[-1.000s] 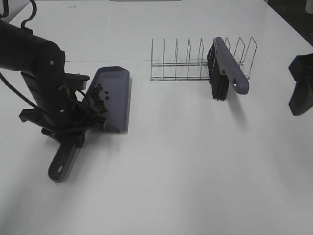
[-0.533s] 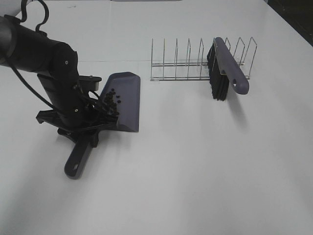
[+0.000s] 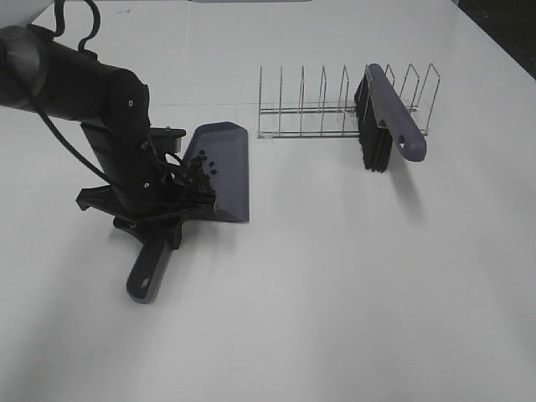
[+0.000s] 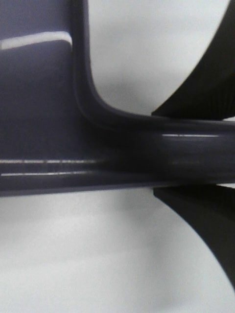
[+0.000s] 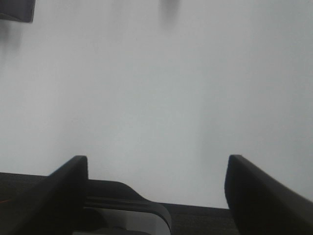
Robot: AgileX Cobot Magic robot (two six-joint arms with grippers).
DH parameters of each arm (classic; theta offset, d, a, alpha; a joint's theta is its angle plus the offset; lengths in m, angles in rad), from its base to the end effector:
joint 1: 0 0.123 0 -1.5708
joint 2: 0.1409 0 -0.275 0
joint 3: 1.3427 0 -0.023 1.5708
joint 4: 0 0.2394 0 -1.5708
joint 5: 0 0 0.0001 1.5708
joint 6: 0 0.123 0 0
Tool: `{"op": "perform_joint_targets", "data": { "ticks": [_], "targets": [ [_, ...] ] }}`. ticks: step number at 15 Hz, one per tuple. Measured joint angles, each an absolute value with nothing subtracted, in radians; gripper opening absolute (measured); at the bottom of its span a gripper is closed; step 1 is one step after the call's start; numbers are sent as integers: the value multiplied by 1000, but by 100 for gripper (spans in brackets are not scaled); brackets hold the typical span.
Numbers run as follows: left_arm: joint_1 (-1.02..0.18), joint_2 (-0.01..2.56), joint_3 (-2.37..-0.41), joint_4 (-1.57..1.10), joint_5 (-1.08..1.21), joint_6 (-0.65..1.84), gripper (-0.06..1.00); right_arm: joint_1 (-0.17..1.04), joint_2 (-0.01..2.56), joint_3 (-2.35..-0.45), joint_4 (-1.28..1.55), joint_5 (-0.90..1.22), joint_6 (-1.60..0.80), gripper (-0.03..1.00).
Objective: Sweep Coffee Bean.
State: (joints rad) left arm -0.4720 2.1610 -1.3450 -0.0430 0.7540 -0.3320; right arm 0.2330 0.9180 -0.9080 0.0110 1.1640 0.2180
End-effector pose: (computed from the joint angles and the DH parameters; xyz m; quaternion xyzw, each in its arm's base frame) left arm 0.3442 -0.1798 0.0630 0.0549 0.9974 -0.0314 0.0344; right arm 0.1548 0.0380 0.2952 -0.0064 0.9708 0.0589 0.2324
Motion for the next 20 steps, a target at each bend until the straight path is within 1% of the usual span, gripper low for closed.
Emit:
{"op": "perform_joint_targets", "data": {
  "ticks": [5, 6, 7, 9, 10, 11, 13, 15, 17, 19, 20],
  "targets": [
    [-472, 2161, -1346, -72, 795, -342, 35, 233, 918, -908, 11, 1165, 219, 68],
    [-472, 2161, -1346, -76, 807, -342, 39, 233, 918, -908, 11, 1166, 219, 68],
    [-472, 2161, -1346, -79, 825, -342, 45, 233, 918, -908, 11, 1167, 219, 68],
    [-472, 2161, -1346, -80, 851, -342, 52, 233, 918, -908, 11, 1170, 219, 68],
    [-472, 2161, -1351, -78, 873, -340, 54, 233, 918, -908, 11, 1175, 218, 68],
    [-472, 2170, -1374, -56, 973, -331, 54, 233, 918, -908, 11, 1191, 207, 68],
    [-472, 2166, -1393, -18, 1054, -331, 55, 233, 918, -908, 11, 1204, 198, 68],
    [-472, 2103, -1398, 57, 1118, -356, 55, 233, 914, -905, 11, 1218, 188, 68],
    [-472, 1984, -1400, 143, 1152, -392, 55, 233, 883, -876, 11, 1218, 174, 68],
    [-472, 1884, -1401, 175, 1180, -399, 55, 233, 837, -831, 10, 1218, 174, 68],
    [-472, 1774, -1387, 186, 1195, -408, 55, 233, 768, -766, 9, 1218, 171, 68]
  ]
}}
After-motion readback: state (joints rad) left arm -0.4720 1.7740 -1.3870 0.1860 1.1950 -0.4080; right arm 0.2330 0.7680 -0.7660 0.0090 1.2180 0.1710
